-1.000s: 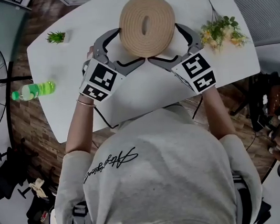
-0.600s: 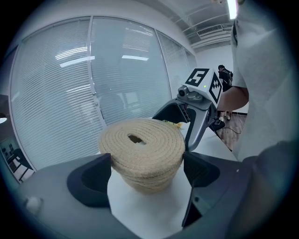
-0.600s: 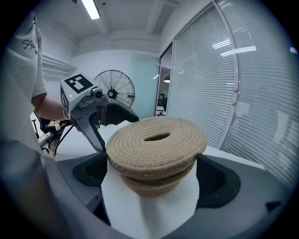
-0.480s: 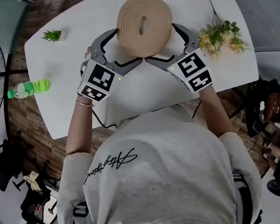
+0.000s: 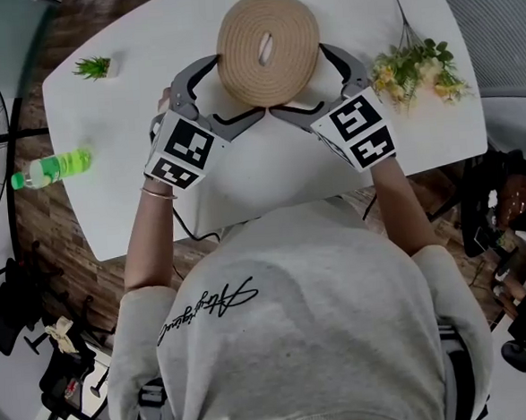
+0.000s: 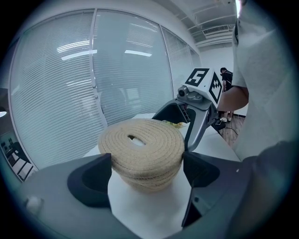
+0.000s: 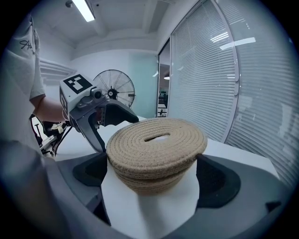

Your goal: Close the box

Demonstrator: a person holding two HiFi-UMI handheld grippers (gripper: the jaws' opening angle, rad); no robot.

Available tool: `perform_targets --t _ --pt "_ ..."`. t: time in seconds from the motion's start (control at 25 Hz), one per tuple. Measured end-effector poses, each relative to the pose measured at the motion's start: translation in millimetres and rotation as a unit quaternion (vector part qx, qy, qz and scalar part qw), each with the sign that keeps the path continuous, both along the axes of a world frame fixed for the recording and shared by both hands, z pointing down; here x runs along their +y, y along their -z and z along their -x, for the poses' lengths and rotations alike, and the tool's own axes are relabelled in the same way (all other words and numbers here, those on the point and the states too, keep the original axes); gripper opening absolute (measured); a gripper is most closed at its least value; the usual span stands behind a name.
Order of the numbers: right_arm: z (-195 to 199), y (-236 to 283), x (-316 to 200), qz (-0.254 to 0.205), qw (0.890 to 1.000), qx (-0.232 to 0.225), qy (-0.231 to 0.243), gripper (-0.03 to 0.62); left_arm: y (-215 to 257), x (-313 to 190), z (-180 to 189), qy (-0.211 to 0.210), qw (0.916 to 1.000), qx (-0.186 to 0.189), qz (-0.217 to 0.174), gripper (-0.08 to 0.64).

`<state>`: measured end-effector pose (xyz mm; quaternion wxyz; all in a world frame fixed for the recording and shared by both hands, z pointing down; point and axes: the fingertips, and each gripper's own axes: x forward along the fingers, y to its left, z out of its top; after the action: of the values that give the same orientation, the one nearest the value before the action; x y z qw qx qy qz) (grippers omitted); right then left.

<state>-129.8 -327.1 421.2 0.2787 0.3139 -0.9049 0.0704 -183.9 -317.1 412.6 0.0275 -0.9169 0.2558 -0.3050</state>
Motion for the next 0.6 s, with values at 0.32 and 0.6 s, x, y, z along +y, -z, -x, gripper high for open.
perform_targets --t 0.32,0.6 --pt "-0.8 -2.2 -1.8 0.007 1.000 -0.003 -0.005 0.591 -0.4 -2.3 -0.2 -0.004 1.0000 -0.004 0.002 0.476" --pt "-1.8 -4.4 -2.2 0.014 1.000 -0.009 -0.013 0.591 -1.9 -4.1 -1.3 -0.012 0.9999 -0.009 0.007 0.477"
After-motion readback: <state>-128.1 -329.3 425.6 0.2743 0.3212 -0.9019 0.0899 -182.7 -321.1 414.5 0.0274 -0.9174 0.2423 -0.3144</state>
